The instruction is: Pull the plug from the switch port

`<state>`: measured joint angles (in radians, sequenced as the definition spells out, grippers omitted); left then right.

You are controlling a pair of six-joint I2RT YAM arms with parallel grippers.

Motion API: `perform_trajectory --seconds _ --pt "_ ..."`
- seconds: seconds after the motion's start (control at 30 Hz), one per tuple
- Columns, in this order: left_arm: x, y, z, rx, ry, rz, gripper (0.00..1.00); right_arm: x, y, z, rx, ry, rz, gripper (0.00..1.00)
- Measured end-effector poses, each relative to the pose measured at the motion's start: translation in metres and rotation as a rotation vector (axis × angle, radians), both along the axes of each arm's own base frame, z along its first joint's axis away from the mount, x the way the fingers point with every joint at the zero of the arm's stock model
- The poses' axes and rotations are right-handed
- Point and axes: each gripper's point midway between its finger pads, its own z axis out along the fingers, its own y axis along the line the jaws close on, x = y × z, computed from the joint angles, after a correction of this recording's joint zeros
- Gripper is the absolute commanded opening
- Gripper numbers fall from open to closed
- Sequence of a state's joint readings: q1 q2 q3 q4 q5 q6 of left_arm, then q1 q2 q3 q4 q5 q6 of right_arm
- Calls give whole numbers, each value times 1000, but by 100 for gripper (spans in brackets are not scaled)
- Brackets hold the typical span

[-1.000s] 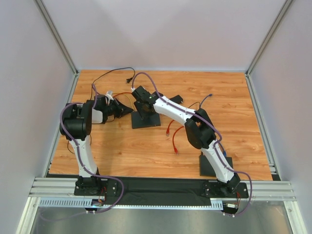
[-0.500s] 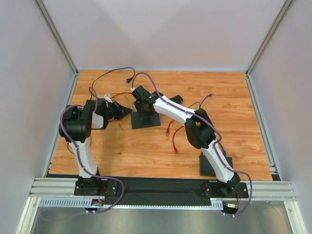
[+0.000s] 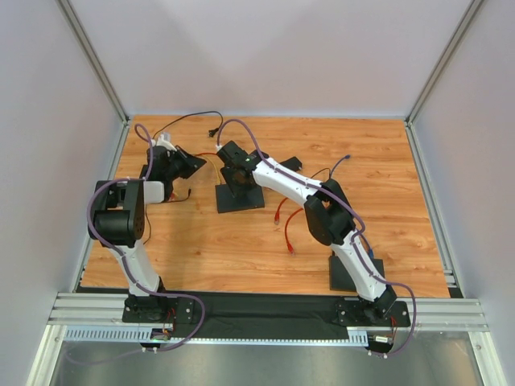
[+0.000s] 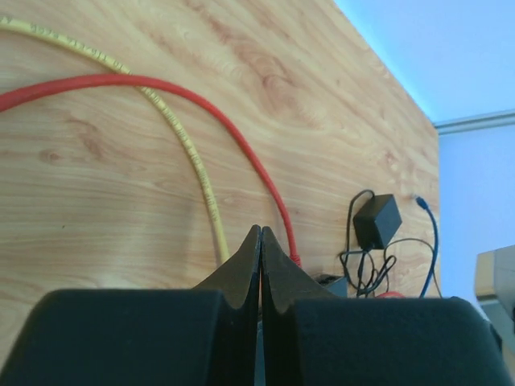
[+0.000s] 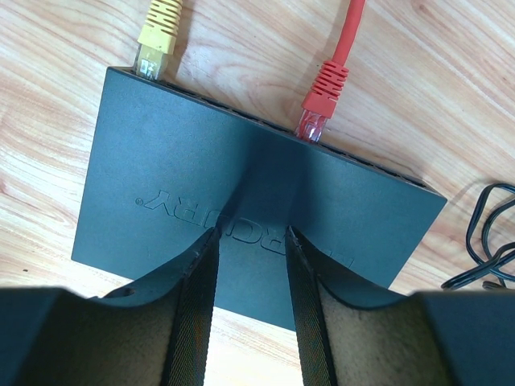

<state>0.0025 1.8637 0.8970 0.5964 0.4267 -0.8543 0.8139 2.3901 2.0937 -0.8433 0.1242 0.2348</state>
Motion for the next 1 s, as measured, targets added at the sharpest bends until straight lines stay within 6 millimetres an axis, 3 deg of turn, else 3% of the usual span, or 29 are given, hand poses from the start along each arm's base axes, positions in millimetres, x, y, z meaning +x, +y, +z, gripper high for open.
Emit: perform_trajectory --seconds 0.03,0.07,0.13,0.2,0.4,0.73,1.0 --pt "-2 0 -3 10 13 -4 2 0 0 0 1 1 1 41" --pt "-4 1 -5 20 21 -9 11 0 0 0 2 2 1 41" --pt "-10 0 -9 44 44 -29 36 0 0 0 3 3 3 41" --pt "-14 -2 -9 56 58 -59 40 0 0 0 2 4 6 41" --pt "-21 -17 -3 31 79 -169 43 -1 0 0 3 7 22 41" --pt "-40 -33 -49 -47 234 -291 50 -3 0 0 11 14 43 41" --pt "-45 -36 -58 -75 273 -335 47 -3 0 0 11 14 50 41"
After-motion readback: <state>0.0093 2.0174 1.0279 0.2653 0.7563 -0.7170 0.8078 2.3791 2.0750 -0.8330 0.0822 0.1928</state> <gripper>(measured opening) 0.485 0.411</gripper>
